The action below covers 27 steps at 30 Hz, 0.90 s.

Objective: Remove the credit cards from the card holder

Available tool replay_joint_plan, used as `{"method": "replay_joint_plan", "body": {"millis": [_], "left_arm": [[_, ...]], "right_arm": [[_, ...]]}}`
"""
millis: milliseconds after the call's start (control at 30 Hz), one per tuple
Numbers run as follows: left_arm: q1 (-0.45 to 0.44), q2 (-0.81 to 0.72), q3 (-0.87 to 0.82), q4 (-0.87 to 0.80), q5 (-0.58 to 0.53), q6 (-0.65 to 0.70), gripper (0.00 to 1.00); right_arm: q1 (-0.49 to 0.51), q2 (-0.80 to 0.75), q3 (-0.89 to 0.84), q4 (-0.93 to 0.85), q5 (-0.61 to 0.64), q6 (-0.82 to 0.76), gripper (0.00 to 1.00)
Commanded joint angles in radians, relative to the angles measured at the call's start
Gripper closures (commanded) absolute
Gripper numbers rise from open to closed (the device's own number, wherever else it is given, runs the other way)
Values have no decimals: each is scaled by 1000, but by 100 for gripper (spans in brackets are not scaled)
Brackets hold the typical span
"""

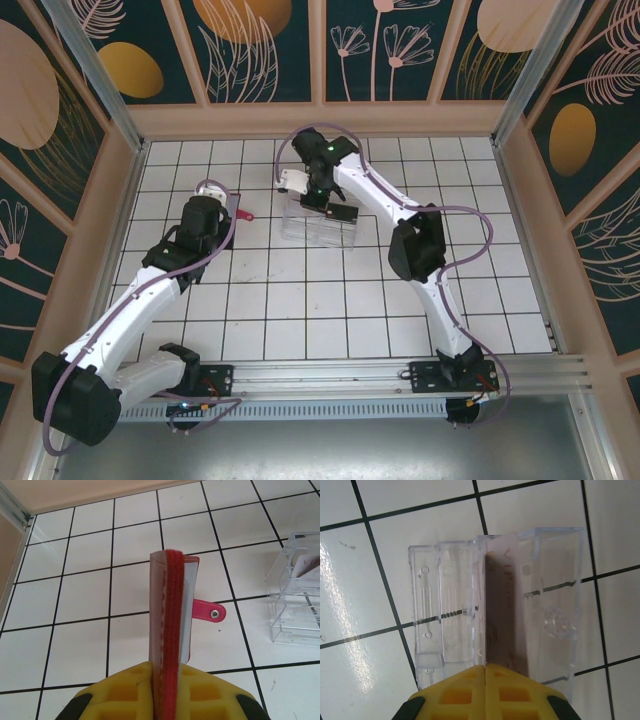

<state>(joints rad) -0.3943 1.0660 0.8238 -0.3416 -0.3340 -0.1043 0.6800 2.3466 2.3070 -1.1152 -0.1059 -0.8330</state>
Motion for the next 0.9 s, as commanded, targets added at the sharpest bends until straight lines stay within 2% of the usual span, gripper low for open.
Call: {"method": "replay_joint_plan", "body": {"millis": [0,300,533,633,867], "left_arm": [[5,-3,-6,26,-8,16,100],[5,-5,-8,24,-7,16,100],[5,-8,-9,23,-6,16,100],[5,-8,-11,23,-8,18,100],[5,-8,-10,22,-7,19,100]], "right_arm": [[3,-7,-41,-23,-6,-26,100],[24,-85,-160,-4,-52,-38,100],[26,-58,-132,63,94,-24,100],[27,-50,-112,93,117,-17,93],[36,-56,-74,146,203,8,89]]}}
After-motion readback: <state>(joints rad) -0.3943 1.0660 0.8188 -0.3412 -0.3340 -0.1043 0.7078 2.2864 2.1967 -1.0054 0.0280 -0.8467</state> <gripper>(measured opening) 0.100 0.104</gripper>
